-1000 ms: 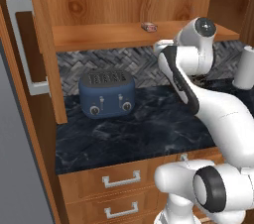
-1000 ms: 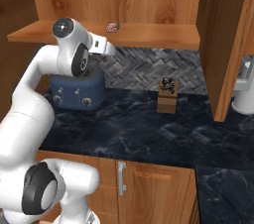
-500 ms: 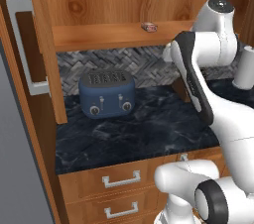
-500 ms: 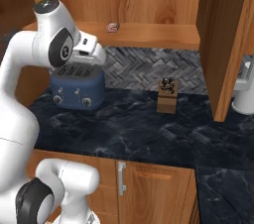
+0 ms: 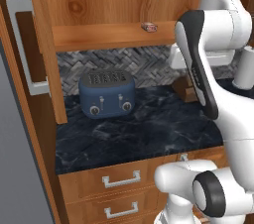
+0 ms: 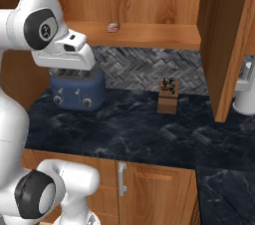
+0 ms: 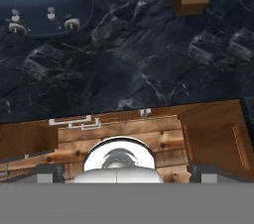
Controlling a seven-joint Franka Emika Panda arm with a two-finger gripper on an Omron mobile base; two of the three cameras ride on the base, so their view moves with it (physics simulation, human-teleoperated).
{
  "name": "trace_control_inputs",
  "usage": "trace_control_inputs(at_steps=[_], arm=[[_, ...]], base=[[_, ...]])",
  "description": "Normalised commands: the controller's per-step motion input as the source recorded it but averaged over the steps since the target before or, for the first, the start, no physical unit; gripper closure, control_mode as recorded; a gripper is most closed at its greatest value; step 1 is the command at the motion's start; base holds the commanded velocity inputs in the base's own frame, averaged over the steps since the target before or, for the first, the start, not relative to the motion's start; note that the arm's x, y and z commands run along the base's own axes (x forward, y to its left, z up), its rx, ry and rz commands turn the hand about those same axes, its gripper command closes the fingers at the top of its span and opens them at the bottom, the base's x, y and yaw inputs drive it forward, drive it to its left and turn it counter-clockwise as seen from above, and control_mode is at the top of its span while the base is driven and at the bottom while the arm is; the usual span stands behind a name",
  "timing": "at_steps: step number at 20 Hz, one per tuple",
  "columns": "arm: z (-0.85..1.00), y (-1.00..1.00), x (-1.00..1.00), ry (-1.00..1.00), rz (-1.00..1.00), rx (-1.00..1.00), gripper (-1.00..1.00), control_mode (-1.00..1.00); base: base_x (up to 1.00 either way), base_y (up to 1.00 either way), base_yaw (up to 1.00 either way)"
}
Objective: Pick up the sponge and bar soap from the sink, and place them back in the cabinet, and close the cabinet doors.
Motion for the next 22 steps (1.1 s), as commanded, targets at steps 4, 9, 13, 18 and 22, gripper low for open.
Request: trace_control_inputs(at_steps=[4,9,13,18,22], arm=[[0.0,0.0,-0.48,0.02,0.0,0.0,-1.0,-1.0],[-0.15,0.0,-0.52,0.0,0.02,-0.01,-1.0,-1.0],[0.0,0.0,0.0,0.0,0.0,0.0,-1.0,1.0],[0.0,0.0,0.0,0.0,0.0,0.0,-1.0,1.0],[0.0,0.0,0.0,0.0,0.0,0.0,-1.0,1.0]], base=[[0.0,0.0,0.0],[0.0,0.0,0.0],[-0.93,0.0,0.05],[-1.0,0.0,0.0],[-1.0,0.0,-0.04]])
